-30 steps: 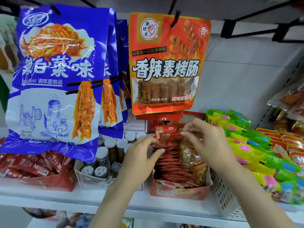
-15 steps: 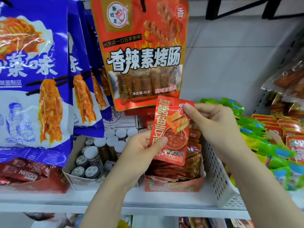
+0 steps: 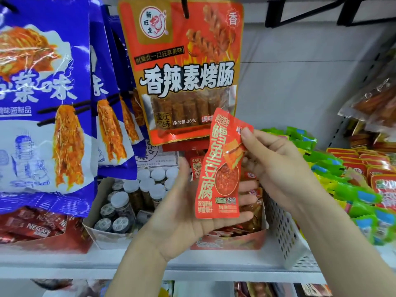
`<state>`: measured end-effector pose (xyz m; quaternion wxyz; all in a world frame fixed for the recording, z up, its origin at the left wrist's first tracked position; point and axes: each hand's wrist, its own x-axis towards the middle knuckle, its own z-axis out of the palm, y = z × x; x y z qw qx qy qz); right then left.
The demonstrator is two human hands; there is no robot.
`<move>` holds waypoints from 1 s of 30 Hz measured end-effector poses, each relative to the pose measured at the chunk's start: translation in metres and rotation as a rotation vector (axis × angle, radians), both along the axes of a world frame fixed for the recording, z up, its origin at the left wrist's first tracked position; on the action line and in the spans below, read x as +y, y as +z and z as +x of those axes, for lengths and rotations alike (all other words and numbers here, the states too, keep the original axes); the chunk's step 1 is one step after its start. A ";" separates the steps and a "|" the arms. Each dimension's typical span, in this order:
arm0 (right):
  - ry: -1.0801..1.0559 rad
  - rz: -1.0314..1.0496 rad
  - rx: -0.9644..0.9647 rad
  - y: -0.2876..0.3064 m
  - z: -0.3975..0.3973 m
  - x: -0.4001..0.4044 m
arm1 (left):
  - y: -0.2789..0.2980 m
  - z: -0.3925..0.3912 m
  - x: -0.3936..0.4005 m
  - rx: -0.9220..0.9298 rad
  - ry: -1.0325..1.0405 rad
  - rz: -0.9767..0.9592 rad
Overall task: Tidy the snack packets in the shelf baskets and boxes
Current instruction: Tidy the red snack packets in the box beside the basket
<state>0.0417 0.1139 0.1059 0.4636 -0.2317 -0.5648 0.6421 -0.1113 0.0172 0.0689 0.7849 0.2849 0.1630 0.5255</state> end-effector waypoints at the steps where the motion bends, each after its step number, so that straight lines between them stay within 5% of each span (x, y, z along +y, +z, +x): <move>1: 0.035 -0.011 0.029 0.000 -0.002 -0.001 | -0.001 0.003 0.001 0.007 0.018 0.010; 5: 0.071 -0.008 -0.010 -0.003 -0.008 -0.004 | -0.006 0.009 0.004 0.067 0.200 -0.031; 9: 0.058 -0.065 -0.050 -0.001 0.000 0.006 | -0.006 0.000 0.010 0.429 0.595 -0.093; 13: 0.073 -0.013 -0.096 -0.002 0.003 0.009 | -0.008 -0.007 0.008 0.591 0.800 -0.068; 26: -0.062 -0.064 -0.139 -0.009 -0.002 0.006 | -0.005 -0.013 -0.002 0.700 0.748 -0.017; 30: 0.076 -0.141 -0.019 -0.007 -0.001 0.004 | -0.001 -0.010 -0.003 0.536 0.592 -0.045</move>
